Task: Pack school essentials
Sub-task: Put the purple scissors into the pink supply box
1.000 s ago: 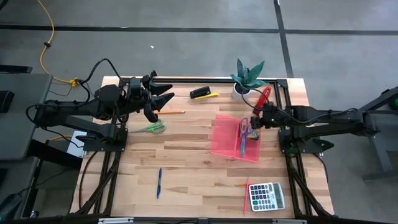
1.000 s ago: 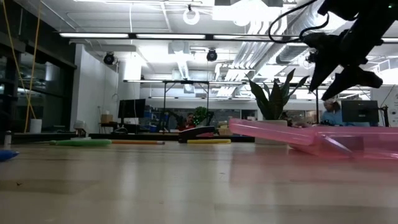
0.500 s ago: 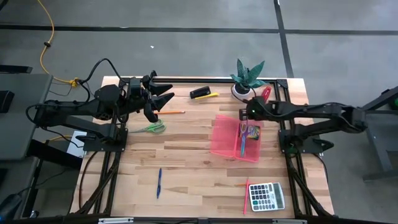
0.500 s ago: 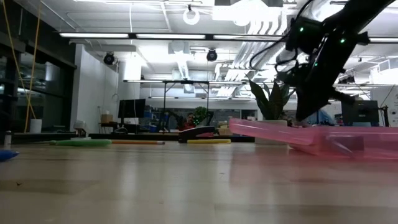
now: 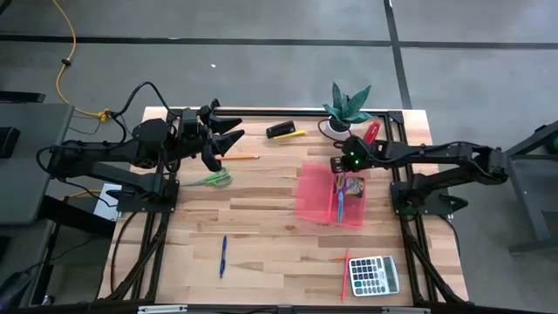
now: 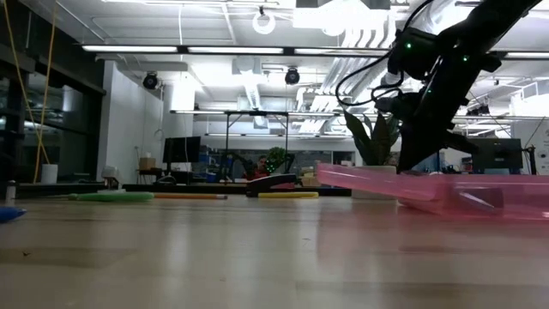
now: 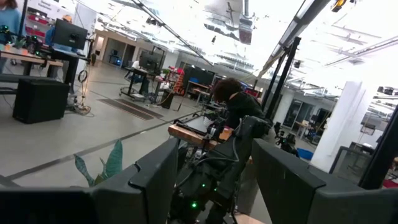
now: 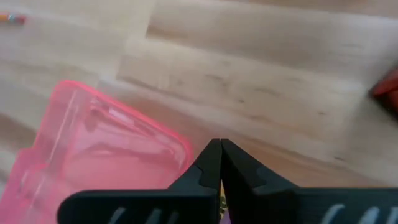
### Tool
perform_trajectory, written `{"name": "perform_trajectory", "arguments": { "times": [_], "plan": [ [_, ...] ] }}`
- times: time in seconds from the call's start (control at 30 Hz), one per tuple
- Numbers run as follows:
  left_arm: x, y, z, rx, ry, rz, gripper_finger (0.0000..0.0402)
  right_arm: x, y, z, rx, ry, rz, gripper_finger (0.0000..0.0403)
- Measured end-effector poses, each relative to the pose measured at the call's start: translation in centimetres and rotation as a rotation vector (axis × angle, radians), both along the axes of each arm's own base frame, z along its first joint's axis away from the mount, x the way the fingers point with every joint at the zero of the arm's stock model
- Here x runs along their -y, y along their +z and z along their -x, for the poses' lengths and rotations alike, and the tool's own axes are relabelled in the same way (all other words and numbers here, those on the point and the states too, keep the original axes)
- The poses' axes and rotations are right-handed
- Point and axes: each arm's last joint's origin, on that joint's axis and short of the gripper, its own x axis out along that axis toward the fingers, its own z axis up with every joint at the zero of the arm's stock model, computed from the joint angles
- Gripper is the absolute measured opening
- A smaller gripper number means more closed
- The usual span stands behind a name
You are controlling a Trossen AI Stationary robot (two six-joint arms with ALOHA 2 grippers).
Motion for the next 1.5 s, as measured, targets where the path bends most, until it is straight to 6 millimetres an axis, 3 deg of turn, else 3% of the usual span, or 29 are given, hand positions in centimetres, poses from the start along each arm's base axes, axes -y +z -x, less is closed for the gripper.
{"name": "perform_trajectory", "arguments": {
  "times": [0.33,0.67,0.8,1.13,1.5],
  "plan": [
    [0.0,0.0,0.0,-0.011,0.005,-0.022,0.0195,-0.6,-0.4,0.9,-0.109,0.117,-0.059,0.0],
    [0.0,0.0,0.0,-0.012,0.009,-0.023,0.0195,-1.0,3.3,1.8,-0.038,0.147,0.011,0.0],
    [0.0,0.0,0.0,-0.012,0.013,-0.023,0.0195,-0.7,4.0,1.1,0.063,0.118,0.049,0.0],
    [0.0,0.0,0.0,-0.012,0.012,-0.019,0.0195,-0.6,0.9,-0.8,-0.024,0.204,-0.118,0.0],
    [0.0,0.0,0.0,-0.005,0.016,0.003,0.0195,-2.2,1.0,1.2,-0.206,0.265,-0.152,0.0]
  ]
}}
